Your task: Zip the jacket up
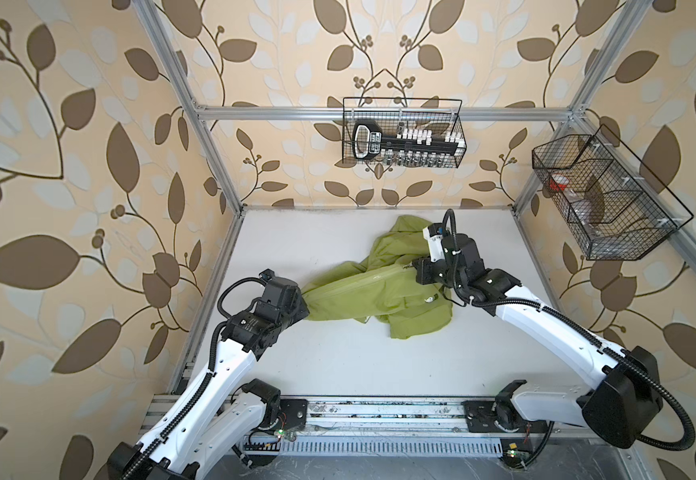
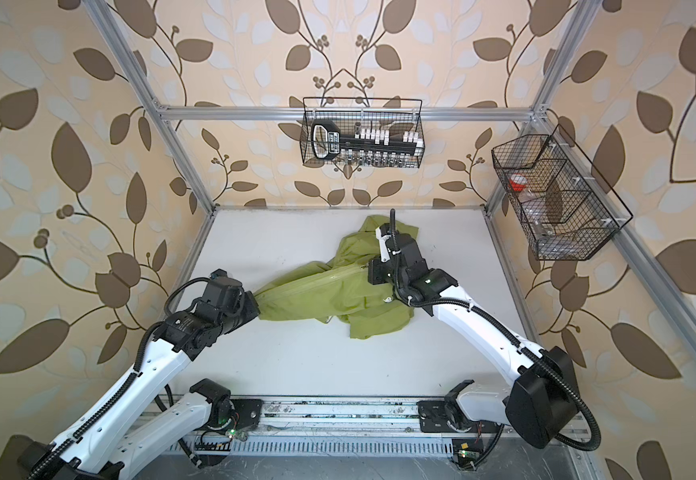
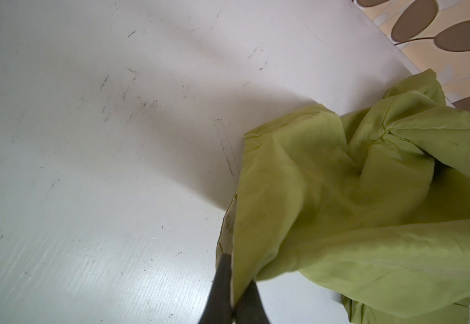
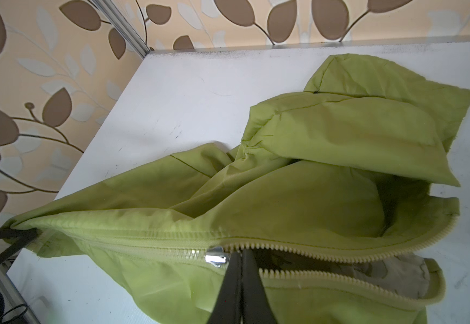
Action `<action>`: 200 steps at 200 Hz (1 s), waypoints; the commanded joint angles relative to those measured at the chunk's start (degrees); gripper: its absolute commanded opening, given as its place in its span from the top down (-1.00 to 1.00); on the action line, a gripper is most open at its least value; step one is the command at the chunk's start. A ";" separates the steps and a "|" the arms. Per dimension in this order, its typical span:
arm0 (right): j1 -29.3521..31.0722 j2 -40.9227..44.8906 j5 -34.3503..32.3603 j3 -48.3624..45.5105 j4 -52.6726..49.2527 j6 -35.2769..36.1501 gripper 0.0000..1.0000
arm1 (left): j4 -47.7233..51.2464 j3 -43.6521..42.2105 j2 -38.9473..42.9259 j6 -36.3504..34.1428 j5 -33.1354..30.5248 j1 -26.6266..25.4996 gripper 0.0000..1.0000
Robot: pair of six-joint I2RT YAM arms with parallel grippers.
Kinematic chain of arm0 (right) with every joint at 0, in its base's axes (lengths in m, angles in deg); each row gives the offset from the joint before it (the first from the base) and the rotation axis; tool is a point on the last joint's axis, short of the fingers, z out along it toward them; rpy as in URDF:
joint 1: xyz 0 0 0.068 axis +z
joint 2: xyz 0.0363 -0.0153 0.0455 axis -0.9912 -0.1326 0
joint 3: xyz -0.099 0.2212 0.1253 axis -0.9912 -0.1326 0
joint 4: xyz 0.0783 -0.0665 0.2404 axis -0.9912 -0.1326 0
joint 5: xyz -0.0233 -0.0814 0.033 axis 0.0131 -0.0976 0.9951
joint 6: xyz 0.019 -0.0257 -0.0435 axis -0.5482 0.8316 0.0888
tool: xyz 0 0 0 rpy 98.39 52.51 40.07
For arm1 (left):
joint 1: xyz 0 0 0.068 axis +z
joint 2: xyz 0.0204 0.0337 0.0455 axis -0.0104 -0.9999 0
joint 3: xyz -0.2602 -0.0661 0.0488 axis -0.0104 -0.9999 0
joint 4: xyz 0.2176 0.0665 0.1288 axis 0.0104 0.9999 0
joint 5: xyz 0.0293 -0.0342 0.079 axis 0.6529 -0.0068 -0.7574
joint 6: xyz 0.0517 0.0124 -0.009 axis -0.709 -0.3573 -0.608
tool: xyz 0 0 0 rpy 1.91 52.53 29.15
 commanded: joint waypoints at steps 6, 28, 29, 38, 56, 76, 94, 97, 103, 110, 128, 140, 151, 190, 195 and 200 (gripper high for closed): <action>-1.01 1.53 -0.98 -0.13 -0.32 1.17 1.00 | 1.04 0.67 0.90 -1.20 -1.41 1.07 1.00; -1.45 1.62 -0.63 -0.11 -0.26 1.19 1.00 | 0.86 0.93 1.49 -0.84 -0.78 1.16 1.00; -1.45 1.62 -0.63 -0.12 -0.30 1.18 1.00 | 0.86 0.89 1.50 -0.84 -0.77 1.16 1.00; -1.67 1.72 -0.51 -0.05 -0.37 1.21 1.00 | 0.86 0.93 1.67 -0.75 -0.68 1.10 1.00; -1.97 1.79 -0.45 0.15 -0.55 1.34 1.00 | 1.03 1.04 1.78 -0.84 -0.79 1.15 1.00; -2.37 1.86 -0.30 0.35 -0.67 1.41 1.00 | 0.94 1.01 1.55 -1.01 -0.88 1.14 1.00; -2.66 1.89 -0.11 0.39 -0.69 1.43 1.00 | 0.73 0.93 1.39 -1.01 -0.62 1.16 1.00; -2.62 1.88 -0.10 0.47 -0.67 1.47 1.00 | 0.69 0.91 1.37 -1.01 -0.62 1.16 1.00; -2.60 1.90 -0.10 0.48 -0.70 1.50 1.00 | 0.60 0.93 1.35 -0.99 -0.56 1.13 1.00; -2.69 1.96 -0.03 0.47 -0.70 1.45 1.00 | 0.51 0.91 1.34 -0.95 -0.43 1.13 1.00; -2.79 1.98 0.00 0.47 -0.82 1.58 1.00 | 0.36 0.82 1.52 -0.77 -0.15 1.17 1.00; -2.90 1.88 -0.01 0.42 -0.80 1.60 1.00 | 0.29 0.80 1.76 -0.75 0.07 1.23 1.00; -3.03 1.89 -0.10 0.48 -0.91 1.61 1.00 | 0.41 0.67 1.85 -0.80 0.13 1.24 1.00; -3.71 1.80 0.12 0.52 -0.80 1.69 1.00 | 0.59 0.42 2.30 -0.84 0.28 1.24 1.00; -3.86 1.86 0.16 0.52 -0.87 1.69 1.00 | 0.51 0.32 2.43 -0.83 0.36 1.24 1.00; -3.98 1.80 0.21 0.54 -0.95 1.78 1.00 | 0.50 0.24 2.48 -0.74 0.46 1.24 1.00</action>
